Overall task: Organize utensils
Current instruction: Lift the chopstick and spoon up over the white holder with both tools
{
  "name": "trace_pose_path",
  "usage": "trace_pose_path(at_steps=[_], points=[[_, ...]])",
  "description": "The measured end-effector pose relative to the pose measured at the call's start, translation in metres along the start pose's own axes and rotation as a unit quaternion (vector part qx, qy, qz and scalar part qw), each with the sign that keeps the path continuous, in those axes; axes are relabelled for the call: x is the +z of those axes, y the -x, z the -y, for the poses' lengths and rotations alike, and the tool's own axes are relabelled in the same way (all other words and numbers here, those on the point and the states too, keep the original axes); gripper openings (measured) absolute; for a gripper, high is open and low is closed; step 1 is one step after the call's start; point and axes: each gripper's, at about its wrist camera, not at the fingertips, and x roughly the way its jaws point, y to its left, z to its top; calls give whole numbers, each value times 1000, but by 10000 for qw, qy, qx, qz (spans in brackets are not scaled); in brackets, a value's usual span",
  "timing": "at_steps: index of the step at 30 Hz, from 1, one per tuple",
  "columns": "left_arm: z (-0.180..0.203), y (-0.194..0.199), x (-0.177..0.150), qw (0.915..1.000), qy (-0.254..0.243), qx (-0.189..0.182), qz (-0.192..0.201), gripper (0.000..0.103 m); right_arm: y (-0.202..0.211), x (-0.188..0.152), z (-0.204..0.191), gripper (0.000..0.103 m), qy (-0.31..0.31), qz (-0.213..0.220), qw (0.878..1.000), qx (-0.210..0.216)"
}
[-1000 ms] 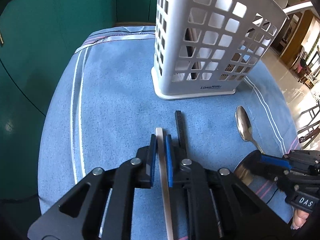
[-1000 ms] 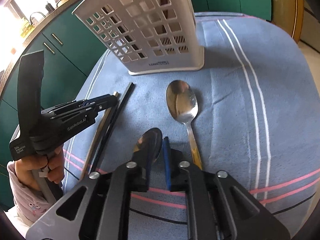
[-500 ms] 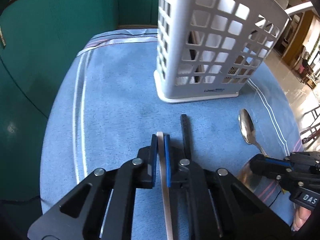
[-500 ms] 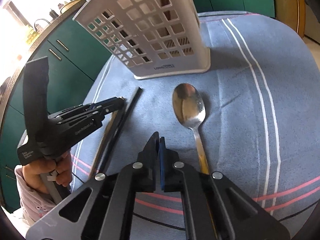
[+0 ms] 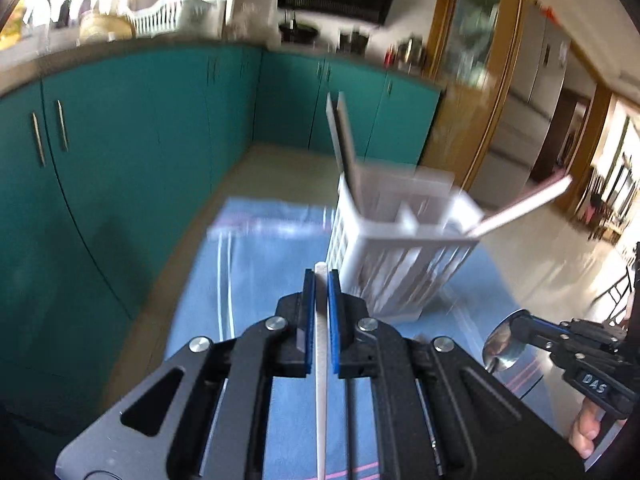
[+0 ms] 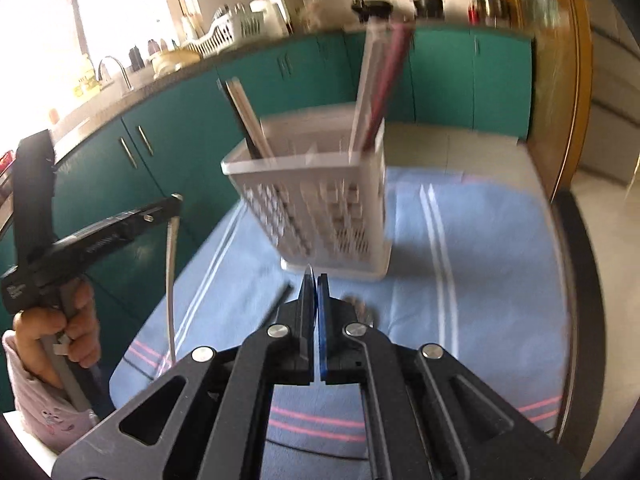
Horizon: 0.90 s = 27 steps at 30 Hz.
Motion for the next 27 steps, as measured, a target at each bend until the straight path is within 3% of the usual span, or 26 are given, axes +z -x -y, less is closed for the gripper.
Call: trace_pose_path(at_steps=[5,13,18,23,27], points=[[8,43,32,9966,42,-151,808,6,25,30,-10,2,384,500,9977,-267],[15,108,83,9804,102,-402,1927,6,64,77,-14,2,664,1307,9863,-753],[18,121,115,9736,126,-432,2239,6,69,106,-11,2,552,1515,9833,-843],[14,103,137,9744,356,-508,2160,6,61,129,-9,2,500,1627,9798,-1049],[11,85,141,9679,600,-416,2405,6,43,136,-12,2,625,1674,9727,-1484]])
